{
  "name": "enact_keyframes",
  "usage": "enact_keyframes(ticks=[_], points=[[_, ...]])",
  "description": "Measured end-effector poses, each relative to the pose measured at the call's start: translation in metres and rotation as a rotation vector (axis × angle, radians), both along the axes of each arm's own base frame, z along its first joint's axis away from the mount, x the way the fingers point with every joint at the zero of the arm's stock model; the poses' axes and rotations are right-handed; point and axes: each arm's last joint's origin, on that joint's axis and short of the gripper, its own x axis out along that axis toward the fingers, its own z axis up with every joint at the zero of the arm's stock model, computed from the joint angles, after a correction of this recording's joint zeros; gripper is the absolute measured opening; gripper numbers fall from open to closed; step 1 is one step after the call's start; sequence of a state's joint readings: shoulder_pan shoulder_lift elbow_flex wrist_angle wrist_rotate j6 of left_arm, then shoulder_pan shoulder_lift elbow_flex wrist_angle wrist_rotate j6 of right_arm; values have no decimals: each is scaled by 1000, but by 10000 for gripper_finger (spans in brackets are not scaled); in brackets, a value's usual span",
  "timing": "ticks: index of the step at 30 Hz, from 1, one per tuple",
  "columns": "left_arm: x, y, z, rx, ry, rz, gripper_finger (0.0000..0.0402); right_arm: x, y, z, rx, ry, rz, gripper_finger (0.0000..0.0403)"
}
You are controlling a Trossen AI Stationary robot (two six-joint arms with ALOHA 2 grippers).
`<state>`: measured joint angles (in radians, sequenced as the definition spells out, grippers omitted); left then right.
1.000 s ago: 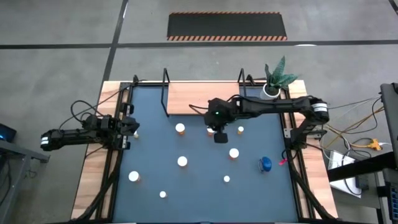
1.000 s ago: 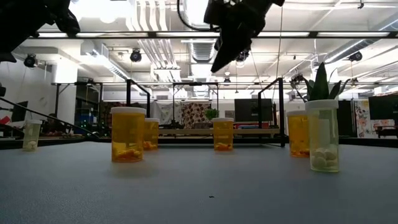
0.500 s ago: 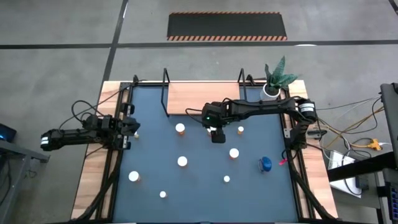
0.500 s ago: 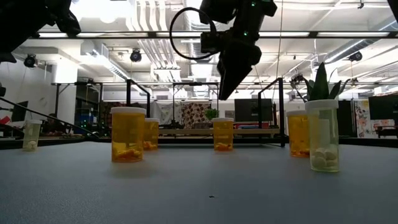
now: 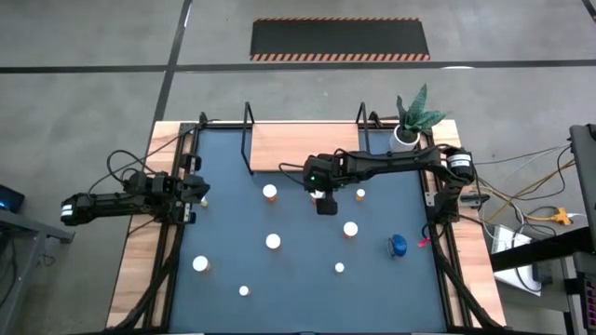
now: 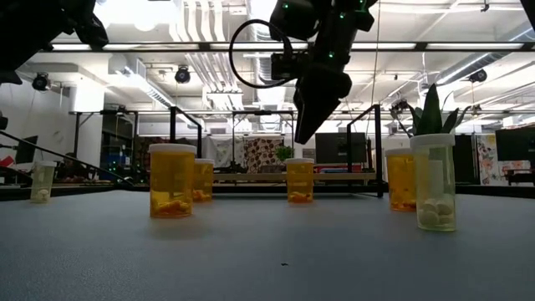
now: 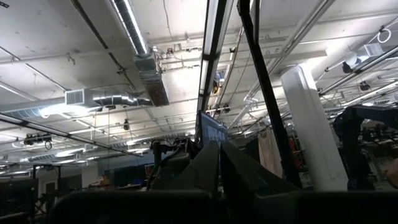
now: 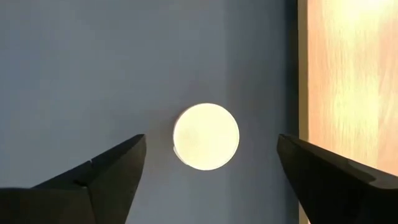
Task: Pick and place medicine bottles onto shelf by color
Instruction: Put the orange pill bottle on the shelf
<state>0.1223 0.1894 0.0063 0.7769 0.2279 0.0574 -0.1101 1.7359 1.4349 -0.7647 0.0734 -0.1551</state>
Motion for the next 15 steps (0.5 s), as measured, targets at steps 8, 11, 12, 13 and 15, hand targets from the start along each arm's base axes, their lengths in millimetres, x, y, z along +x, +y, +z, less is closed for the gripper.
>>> enact_keyframes(ticks=[8, 11, 12, 13, 15], points=[[0, 0, 0, 0, 0, 0, 0, 2, 0, 1, -14, -20, 10, 343], [0, 0, 0, 0, 0, 0, 0, 2, 0, 1, -4, -23, -14, 341], [0, 0, 0, 0, 0, 0, 0, 2, 0, 1, -4, -23, -15, 341], [0, 0, 0, 0, 0, 0, 0, 2, 0, 1, -4, -23, -15, 341], [0, 0, 0, 0, 0, 0, 0, 2, 0, 1, 3, -25, -32, 341]])
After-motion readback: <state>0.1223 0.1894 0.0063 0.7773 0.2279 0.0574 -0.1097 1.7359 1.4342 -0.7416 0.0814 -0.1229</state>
